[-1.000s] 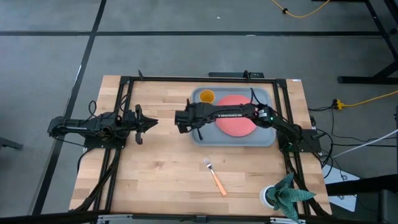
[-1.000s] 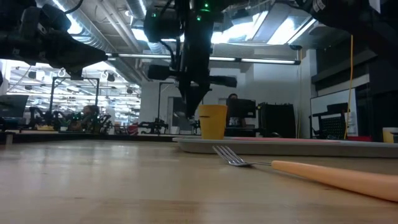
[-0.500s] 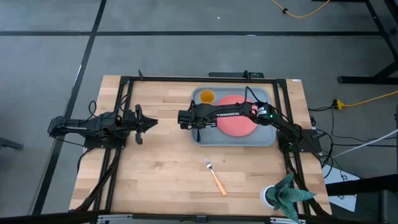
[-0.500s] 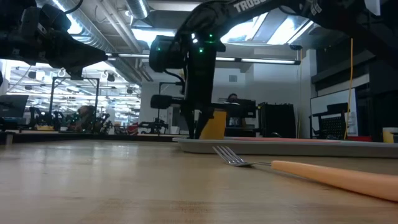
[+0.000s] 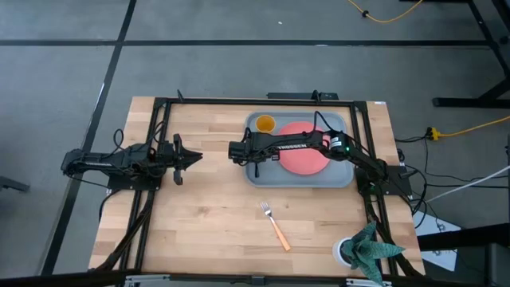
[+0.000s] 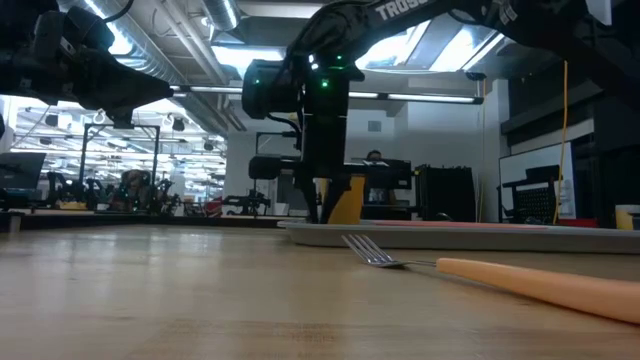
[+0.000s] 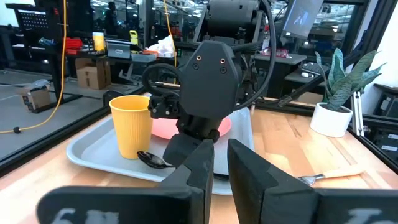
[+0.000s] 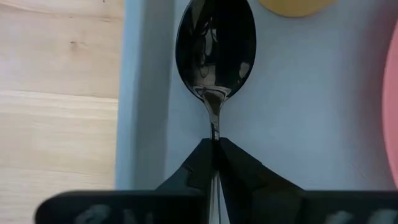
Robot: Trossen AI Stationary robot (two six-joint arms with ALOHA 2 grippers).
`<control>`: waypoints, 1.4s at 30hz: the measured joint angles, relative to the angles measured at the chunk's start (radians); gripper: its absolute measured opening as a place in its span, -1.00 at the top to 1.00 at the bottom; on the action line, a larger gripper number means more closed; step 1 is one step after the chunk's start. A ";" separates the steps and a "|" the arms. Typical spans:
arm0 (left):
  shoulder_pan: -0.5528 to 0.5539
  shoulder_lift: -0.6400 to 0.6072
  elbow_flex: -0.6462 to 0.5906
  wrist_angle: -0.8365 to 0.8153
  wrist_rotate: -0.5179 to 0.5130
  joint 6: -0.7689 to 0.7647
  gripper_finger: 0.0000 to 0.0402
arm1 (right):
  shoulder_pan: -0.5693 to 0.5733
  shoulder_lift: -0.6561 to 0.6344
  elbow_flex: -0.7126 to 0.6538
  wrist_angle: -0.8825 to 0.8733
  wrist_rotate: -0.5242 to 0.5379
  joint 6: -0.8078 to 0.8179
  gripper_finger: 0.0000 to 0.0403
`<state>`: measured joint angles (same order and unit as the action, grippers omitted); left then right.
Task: Pick and place plate/cup/fork/spoon on tray
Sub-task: Put the black spoon on the gray tray under the yellow cup, then put the yellow fork on the gray tray to the right of the black spoon
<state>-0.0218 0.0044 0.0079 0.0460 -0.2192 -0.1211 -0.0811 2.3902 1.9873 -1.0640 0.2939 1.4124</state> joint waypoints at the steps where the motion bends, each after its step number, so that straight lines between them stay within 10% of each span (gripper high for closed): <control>1: 0.000 0.000 0.000 0.000 0.000 0.000 0.79 | 0.000 0.000 0.000 -0.002 0.000 0.000 0.86; 28: 0.000 0.000 0.000 0.000 0.000 0.000 0.79 | 0.016 0.000 0.000 -0.037 0.023 0.045 0.80; 42: 0.000 0.000 0.000 0.000 0.000 0.000 0.79 | 0.050 -0.013 0.056 -0.125 0.072 -0.007 0.32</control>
<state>-0.0219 0.0044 0.0082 0.0460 -0.2192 -0.1211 -0.0314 2.3770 2.0432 -1.1890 0.3656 1.4055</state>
